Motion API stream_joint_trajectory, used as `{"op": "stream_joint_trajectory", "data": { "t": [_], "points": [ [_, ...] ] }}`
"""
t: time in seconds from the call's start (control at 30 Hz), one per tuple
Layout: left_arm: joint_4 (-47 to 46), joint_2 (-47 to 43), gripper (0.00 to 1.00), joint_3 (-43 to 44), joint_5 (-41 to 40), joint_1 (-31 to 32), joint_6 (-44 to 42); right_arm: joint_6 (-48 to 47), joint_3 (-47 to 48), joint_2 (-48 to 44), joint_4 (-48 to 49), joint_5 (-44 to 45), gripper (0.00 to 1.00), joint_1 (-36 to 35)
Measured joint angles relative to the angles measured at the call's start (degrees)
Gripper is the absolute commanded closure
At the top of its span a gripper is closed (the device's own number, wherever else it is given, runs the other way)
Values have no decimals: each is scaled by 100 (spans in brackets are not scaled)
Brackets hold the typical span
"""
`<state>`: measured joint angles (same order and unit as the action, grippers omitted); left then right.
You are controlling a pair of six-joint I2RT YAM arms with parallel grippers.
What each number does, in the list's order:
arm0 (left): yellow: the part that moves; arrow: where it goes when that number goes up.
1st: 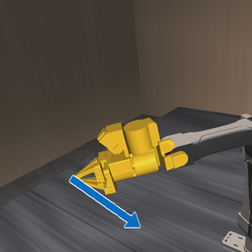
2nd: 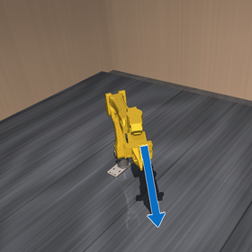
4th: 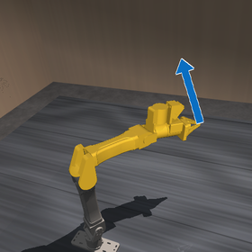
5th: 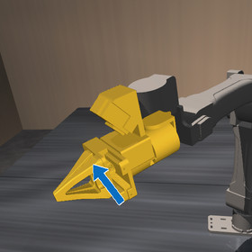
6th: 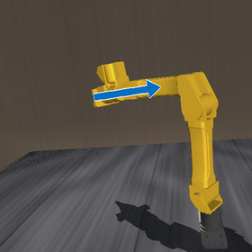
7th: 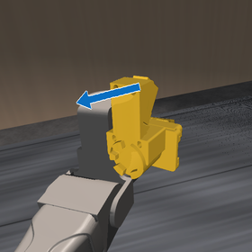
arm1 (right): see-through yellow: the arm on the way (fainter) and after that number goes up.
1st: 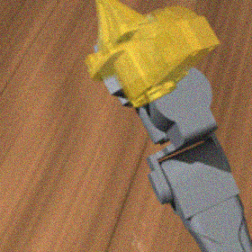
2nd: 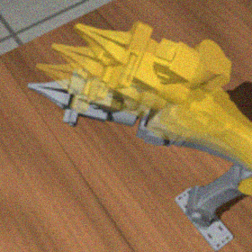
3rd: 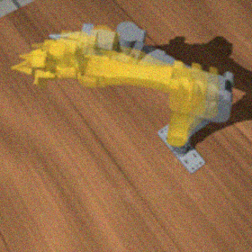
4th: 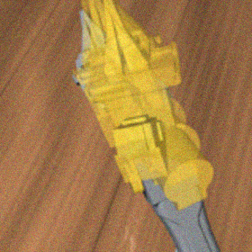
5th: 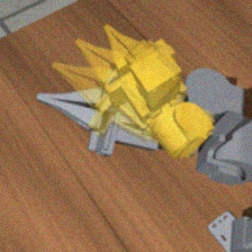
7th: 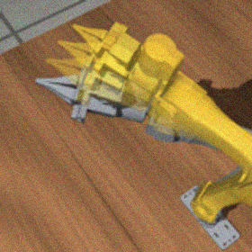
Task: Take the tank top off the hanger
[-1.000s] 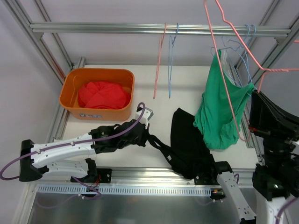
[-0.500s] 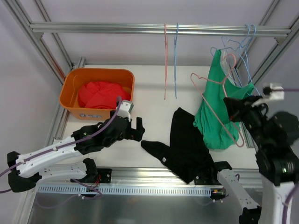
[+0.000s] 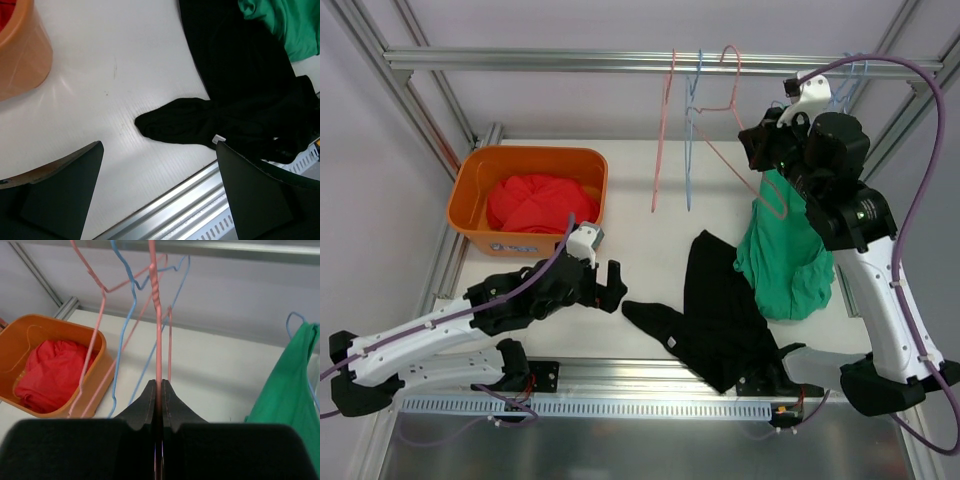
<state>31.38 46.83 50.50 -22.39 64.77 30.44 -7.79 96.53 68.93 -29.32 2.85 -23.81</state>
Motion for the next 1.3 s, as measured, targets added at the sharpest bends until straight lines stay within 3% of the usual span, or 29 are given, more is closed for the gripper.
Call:
{"op": "stream_joint_trajectory", "data": {
  "t": [0.47, 0.77, 0.83, 0.87, 0.9, 0.93, 0.97, 1.17, 1.3],
  "points": [
    [74, 610, 1, -160, 291, 0, 46, -516, 457, 656, 817, 920, 100, -291],
    [-4, 1064, 1, 214, 568, 168, 11, -358, -743, 544, 1152, 999, 99, -317],
    [-168, 1270, 1, 330, 640, 251, -2, -284, -1003, 391, 1390, 1003, 87, -310],
    [-302, 1368, 1, 365, 723, 278, -7, -243, -1132, 271, 1480, 999, 51, -297],
    [-452, 1475, 1, 393, 798, 282, -9, -173, -1217, 144, 1508, 994, 28, -275],
    [-601, 1596, 1, 435, 879, 282, -9, -164, -1314, -7, 1478, 979, 9, -240],
    [-789, 1755, 1, 470, 960, 282, -11, -122, -1388, -166, 1410, 973, 1, -208],
    [-1779, 3425, 1, 1069, 1329, 437, -52, -127, -1631, -1425, 509, 1307, 0, 55],
    [-2059, 4916, 1, 1952, 1325, 717, -210, -79, -2127, -2938, -326, 1775, 1, 127]
  ]
}}
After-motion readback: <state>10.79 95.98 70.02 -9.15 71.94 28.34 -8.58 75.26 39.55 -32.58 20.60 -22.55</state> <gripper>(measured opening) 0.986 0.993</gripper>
